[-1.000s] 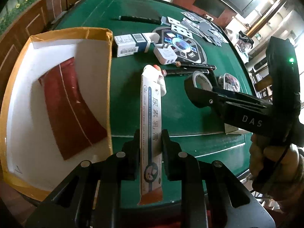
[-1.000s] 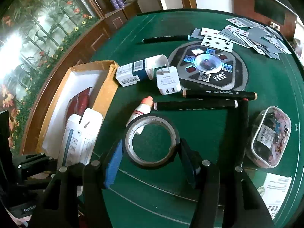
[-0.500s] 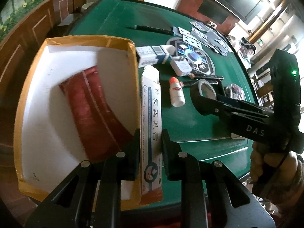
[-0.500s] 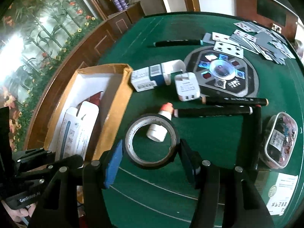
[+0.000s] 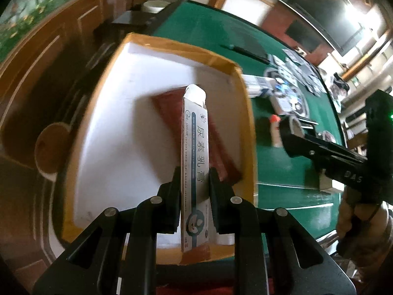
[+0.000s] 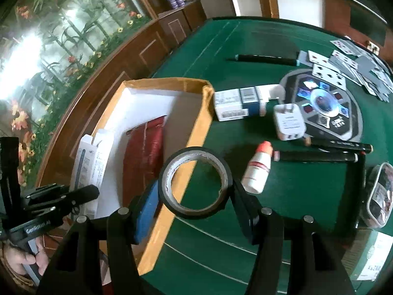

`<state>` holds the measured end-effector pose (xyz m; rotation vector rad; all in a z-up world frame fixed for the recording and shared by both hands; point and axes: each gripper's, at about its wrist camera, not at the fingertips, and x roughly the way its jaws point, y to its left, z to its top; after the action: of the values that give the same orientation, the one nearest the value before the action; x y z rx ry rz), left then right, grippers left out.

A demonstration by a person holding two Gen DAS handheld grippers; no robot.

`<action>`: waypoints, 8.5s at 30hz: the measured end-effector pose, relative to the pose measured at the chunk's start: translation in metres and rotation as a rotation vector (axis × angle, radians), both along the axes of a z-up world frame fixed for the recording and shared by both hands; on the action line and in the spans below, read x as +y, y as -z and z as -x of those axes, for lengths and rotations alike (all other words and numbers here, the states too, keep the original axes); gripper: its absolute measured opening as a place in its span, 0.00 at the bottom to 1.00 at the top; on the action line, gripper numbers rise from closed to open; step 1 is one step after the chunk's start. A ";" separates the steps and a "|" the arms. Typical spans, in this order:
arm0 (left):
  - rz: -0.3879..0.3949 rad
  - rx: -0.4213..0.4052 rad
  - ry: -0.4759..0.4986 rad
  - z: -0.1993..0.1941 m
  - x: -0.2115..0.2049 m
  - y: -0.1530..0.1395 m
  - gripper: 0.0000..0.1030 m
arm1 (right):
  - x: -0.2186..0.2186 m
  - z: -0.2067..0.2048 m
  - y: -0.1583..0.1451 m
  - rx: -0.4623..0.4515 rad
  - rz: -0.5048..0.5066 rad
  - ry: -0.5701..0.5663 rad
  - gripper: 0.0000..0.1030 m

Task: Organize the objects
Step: 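Carry the tube box and tape roll over the white tray box with both tools, then lower the tube box into the tray and open the left tool while the right releases the tape, then withdraw both open tools from the tray toward the remaining items, then grasp the orange-capped white bottle with the left tool while the right tool grasps the clear plastic box, then carry the orange-capped bottle and clear plastic box over the tray box with both tools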

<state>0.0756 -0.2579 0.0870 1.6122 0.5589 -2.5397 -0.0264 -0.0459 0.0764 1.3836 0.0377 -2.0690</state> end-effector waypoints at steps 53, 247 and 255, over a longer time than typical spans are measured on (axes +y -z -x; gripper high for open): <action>-0.079 -0.114 0.080 -0.005 -0.020 0.052 0.13 | -0.079 -0.029 0.013 -0.037 -0.025 -0.170 0.57; -0.015 -0.090 0.357 0.096 0.219 0.047 0.25 | 0.222 0.028 -0.022 0.132 -0.056 0.384 0.73; -0.025 -0.063 0.365 0.097 0.211 0.034 0.25 | 0.212 0.025 -0.027 0.133 -0.045 0.389 0.73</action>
<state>-0.0212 -0.0474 0.0533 1.9531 0.3147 -2.7213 -0.0514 0.1659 0.1039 1.3612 -0.1406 -2.4921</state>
